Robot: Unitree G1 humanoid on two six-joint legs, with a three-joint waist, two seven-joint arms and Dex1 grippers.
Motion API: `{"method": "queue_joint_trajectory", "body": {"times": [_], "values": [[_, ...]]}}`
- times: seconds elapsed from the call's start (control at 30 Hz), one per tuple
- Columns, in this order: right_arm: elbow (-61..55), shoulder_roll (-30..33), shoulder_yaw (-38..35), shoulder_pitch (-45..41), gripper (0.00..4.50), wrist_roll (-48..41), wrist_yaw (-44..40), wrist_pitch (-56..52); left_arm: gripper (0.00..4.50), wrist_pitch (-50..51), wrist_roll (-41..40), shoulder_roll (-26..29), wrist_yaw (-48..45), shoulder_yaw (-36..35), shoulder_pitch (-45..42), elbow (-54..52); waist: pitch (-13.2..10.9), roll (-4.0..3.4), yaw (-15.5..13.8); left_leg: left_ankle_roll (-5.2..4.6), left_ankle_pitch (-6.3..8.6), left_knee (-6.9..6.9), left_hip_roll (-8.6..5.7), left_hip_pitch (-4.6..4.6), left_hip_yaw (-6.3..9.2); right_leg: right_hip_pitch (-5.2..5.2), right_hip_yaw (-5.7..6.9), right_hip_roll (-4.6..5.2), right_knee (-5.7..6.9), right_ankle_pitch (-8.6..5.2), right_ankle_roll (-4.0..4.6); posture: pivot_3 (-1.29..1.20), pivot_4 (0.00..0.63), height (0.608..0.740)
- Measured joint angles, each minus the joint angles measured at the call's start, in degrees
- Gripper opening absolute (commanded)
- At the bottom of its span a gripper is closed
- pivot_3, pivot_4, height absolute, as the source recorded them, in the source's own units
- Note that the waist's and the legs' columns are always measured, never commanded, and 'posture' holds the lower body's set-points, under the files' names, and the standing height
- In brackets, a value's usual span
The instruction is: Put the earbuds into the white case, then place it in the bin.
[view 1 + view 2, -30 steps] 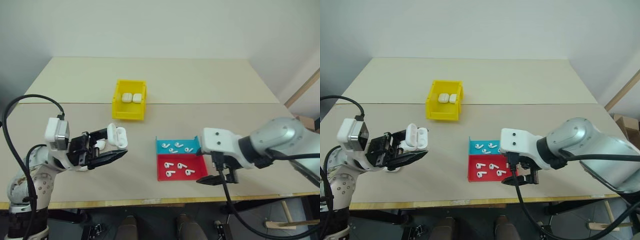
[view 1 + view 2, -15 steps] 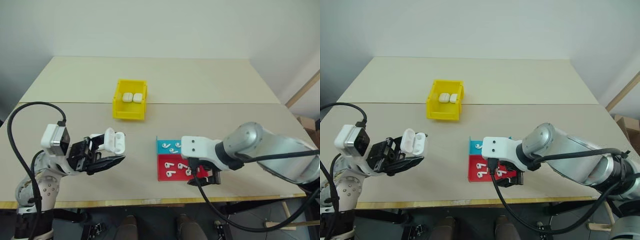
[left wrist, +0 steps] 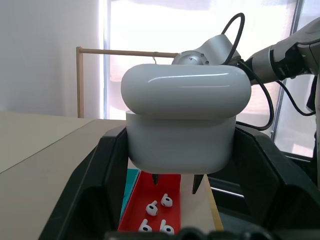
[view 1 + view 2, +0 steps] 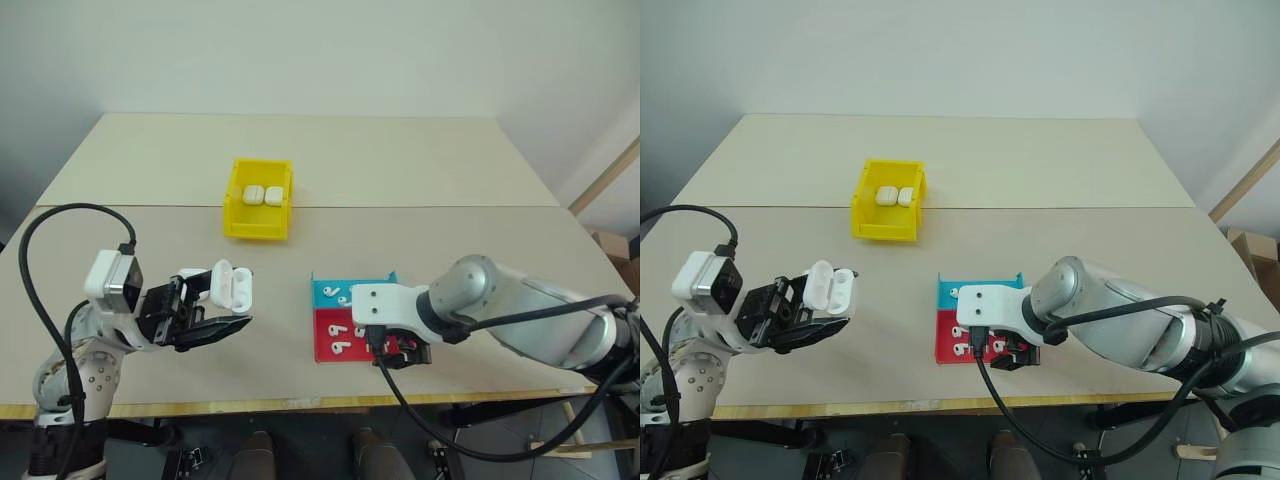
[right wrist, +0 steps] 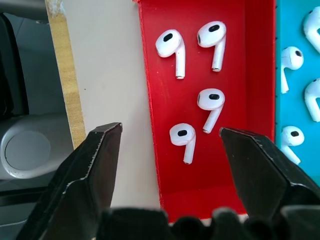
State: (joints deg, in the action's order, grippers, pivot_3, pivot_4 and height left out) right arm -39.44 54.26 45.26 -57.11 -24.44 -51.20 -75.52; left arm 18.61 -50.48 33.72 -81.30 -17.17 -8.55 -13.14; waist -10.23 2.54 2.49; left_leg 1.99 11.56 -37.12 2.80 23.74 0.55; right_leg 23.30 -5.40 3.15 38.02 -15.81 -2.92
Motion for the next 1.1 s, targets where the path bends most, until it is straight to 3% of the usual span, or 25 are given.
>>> {"method": "queue_joint_trajectory", "body": {"times": [0.07, 0.73, 0.9, 1.1], "values": [[0.4, 0.0, 0.8, 0.0, 2.81, 1.0, -0.2, 0.3, 2.83, -0.5, 0.0, -0.2, 0.5, 0.0, 0.2, -0.2, 0.0, 0.0, 0.0, 0.0, 0.0, 0.0, 0.0, 0.0, 0.0, 0.0, 0.0, 0.0, 0.0, 0.0, 0.0, 0.0, 0.15, 0.74], [4.0, -1.1, 5.4, 0.4, 2.81, 8.0, -3.4, 5.6, 2.83, -1.3, -0.3, -0.2, 1.8, 0.0, 0.7, -1.7, 0.0, 0.0, 0.0, 0.0, 0.0, 0.0, 0.0, 0.0, 0.01, 0.01, 0.01, -0.01, 0.0, 0.0, 0.0, 0.0, 0.15, 0.74], [4.6, -1.3, 6.2, 1.3, 1.57, 9.7, -4.7, 7.0, 2.83, -1.3, -0.3, -0.2, 1.8, 0.0, 1.3, -1.7, 0.0, -0.01, 0.0, 0.0, 0.0, 0.01, 0.0, 0.0, 0.01, 0.02, 0.01, -0.01, 0.0, 0.0, 0.0, 0.0, 0.15, 0.74], [5.1, -1.3, 6.2, 1.7, 1.57, 11.1, -5.8, 7.9, 2.83, -1.3, -0.3, 0.0, 1.9, 0.0, 1.5, -1.7, 0.0, -0.01, 0.0, 0.0, 0.0, 0.01, 0.0, 0.01, 0.01, 0.02, 0.02, -0.01, -0.01, 0.0, 0.0, 0.0, 0.15, 0.74]]}}
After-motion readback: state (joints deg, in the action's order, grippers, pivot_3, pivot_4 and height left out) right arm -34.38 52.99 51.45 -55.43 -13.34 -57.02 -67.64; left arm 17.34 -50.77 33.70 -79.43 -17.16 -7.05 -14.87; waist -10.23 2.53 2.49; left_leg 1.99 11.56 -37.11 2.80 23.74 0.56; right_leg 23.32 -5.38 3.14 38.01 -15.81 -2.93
